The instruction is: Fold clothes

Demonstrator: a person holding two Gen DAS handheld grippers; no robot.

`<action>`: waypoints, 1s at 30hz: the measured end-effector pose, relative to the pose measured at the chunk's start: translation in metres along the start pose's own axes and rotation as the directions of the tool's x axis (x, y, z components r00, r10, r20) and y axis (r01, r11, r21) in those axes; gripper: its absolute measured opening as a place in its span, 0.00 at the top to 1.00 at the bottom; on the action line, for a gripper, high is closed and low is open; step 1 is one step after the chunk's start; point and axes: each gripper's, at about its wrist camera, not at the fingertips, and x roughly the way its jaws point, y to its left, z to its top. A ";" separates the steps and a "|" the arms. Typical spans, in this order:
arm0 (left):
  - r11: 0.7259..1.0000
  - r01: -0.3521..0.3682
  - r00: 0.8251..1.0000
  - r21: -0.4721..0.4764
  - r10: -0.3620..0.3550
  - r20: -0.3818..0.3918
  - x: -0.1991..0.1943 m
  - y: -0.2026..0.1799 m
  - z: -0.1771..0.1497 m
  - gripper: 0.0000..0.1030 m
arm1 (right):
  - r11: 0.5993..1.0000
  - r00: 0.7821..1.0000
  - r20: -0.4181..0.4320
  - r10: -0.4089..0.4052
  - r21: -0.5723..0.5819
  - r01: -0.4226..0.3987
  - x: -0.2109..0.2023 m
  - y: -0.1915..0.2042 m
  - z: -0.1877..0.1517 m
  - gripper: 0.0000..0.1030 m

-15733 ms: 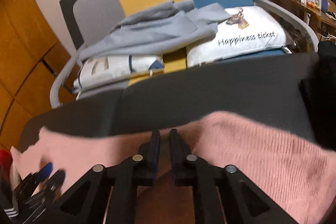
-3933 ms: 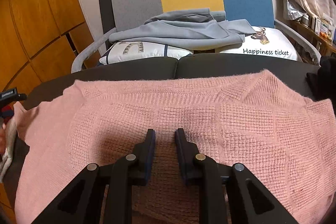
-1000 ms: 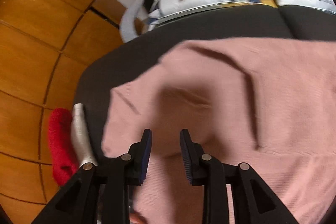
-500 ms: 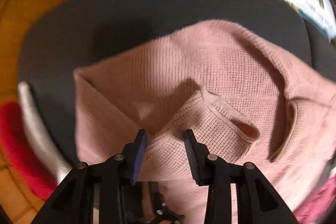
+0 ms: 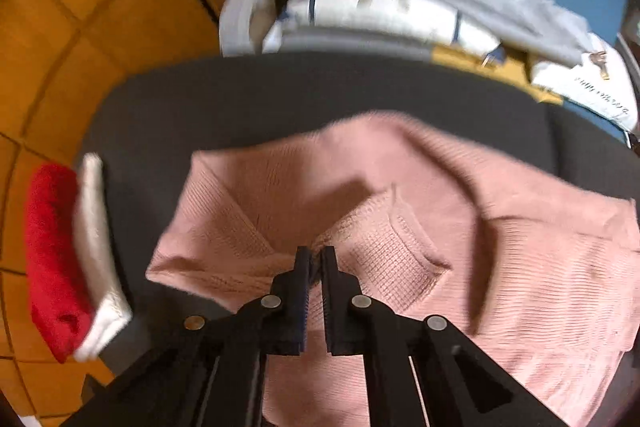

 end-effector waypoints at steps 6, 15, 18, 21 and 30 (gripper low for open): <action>1.000 0.006 1.000 -0.019 -0.006 0.001 -0.003 -0.001 -0.002 0.01 | 0.999 0.970 0.241 -0.026 0.051 0.014 -0.073 -0.077 -0.035 0.96; 0.988 -0.063 0.995 0.138 0.073 -0.069 0.012 -0.034 -0.004 0.00 | 0.923 0.967 0.205 0.152 0.320 -0.213 -0.005 -0.192 -0.125 0.84; 0.980 -0.075 0.993 0.182 0.090 -0.077 0.016 -0.042 -0.007 0.00 | 0.876 0.913 0.331 0.239 0.333 -0.350 -0.019 -0.204 -0.127 0.74; 0.977 -0.082 0.992 0.198 0.099 -0.077 0.017 -0.045 -0.009 0.00 | 0.860 0.886 0.384 0.260 0.324 -0.394 -0.022 -0.209 -0.107 0.69; 0.992 0.011 0.997 0.125 -0.001 -0.079 0.006 -0.034 -0.007 0.00 | 0.743 0.889 0.360 0.282 0.505 -0.440 0.030 -0.220 -0.069 0.69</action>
